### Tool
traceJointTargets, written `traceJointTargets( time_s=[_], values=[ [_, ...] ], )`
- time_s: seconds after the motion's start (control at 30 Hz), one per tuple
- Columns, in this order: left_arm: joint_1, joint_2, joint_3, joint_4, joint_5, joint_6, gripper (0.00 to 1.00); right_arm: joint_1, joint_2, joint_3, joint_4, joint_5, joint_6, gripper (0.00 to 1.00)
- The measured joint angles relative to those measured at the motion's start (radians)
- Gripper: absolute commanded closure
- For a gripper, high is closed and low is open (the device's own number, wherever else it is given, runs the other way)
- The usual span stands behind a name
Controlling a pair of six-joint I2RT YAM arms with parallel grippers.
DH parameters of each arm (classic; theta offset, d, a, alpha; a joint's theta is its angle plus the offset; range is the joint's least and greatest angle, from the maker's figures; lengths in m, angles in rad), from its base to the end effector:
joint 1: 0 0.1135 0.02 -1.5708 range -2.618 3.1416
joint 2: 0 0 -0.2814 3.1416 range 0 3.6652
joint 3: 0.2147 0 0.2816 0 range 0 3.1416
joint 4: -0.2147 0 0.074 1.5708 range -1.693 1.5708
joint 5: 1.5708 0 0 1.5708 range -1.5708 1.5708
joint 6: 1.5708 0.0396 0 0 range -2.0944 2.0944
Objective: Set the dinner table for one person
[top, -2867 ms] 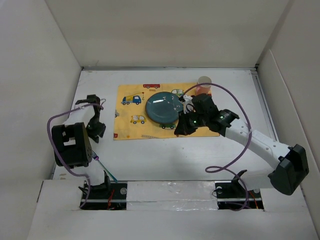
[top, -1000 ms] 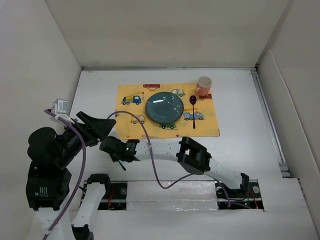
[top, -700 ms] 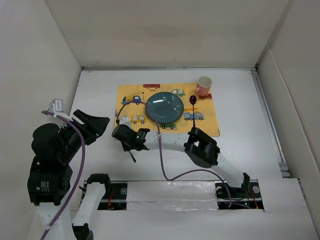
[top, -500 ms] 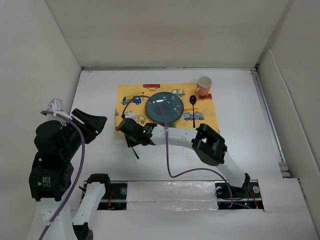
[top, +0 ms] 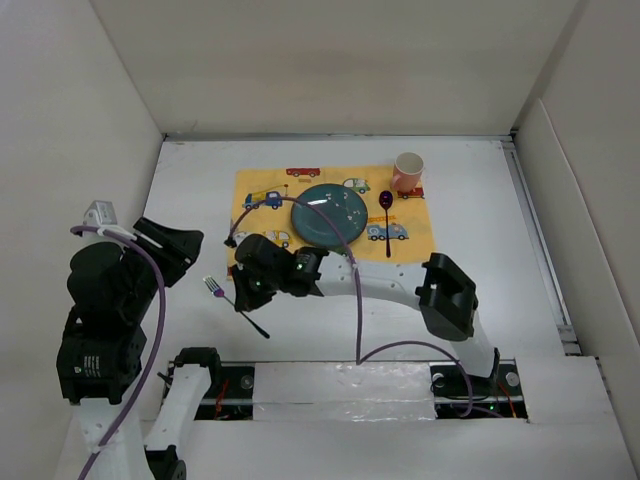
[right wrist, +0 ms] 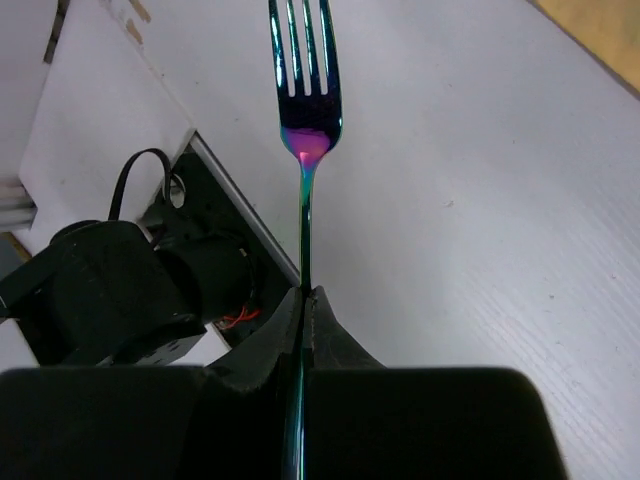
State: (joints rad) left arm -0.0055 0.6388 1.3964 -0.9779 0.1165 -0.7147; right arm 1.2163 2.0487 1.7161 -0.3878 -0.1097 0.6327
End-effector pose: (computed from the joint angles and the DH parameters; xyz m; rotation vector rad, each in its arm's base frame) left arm 0.0633 -0.0050 0.4892 -0.5554 1.7464 -0.6165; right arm 0.1744 0.4838 0.2555 -0.7885 2.4064 0.9988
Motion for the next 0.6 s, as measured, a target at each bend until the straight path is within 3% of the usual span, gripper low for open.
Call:
traceJointTargets(
  time_s=[0.27,0.6],
  values=[
    [0.000,-0.013,-0.044,-0.007,0.026,0.013,0.56,-0.158,0.128,0.277,-0.029,0.118,0.004,1.00],
    [-0.074,-0.013,-0.044,-0.019,0.047,0.037,0.56,-0.330,0.450,0.640,-0.116,0.301,0.079,1.00]
  ],
)
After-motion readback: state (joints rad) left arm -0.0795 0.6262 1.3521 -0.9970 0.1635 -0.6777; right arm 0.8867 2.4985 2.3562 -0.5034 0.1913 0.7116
